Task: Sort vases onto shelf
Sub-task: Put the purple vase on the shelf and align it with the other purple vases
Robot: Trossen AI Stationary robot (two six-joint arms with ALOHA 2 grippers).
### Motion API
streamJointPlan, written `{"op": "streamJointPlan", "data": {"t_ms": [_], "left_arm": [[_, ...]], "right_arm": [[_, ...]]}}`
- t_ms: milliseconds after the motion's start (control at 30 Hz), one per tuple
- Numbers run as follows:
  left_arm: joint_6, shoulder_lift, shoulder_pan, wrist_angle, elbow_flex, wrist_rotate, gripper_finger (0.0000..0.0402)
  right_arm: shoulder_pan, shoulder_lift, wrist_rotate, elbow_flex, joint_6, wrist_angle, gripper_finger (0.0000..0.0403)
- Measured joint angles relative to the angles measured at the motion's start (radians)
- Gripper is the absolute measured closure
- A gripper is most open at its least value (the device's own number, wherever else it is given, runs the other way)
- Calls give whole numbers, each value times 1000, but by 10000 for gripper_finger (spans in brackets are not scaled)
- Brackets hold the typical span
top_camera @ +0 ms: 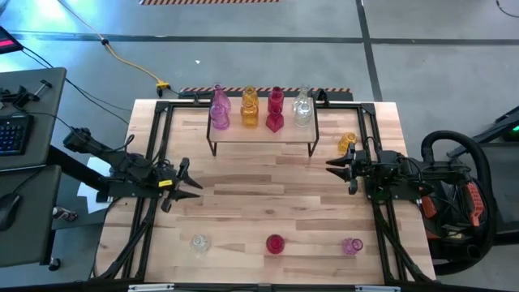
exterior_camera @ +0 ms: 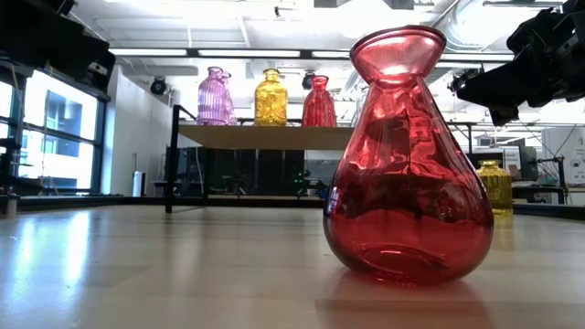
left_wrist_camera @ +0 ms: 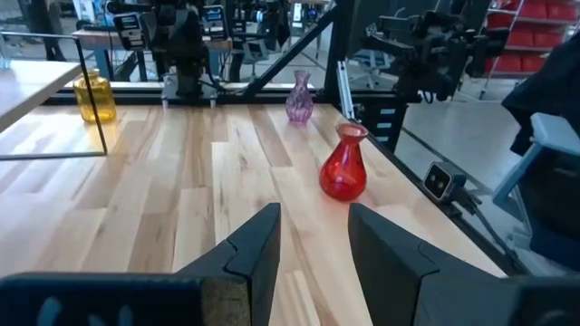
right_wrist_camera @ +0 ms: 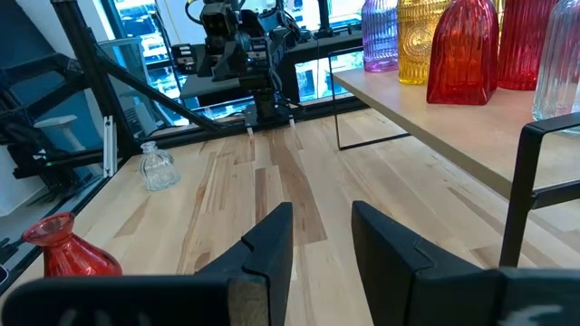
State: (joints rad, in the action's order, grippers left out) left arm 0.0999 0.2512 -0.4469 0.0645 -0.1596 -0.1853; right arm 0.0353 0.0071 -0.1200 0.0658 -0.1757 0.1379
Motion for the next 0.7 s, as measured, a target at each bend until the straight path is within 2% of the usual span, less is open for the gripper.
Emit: {"op": "streamJointPlan", "data": {"t_ms": [333,533,700], "left_arm": [[-22,0,0,61,0,-10,280],[60,0,0,70,0,-20,280],[72,0,0,72,0,-49,280]], "right_arm": [[0,0,0,0,0,0,304],[0,0,0,0,0,0,304],[0,0,0,0,0,0,304]]}}
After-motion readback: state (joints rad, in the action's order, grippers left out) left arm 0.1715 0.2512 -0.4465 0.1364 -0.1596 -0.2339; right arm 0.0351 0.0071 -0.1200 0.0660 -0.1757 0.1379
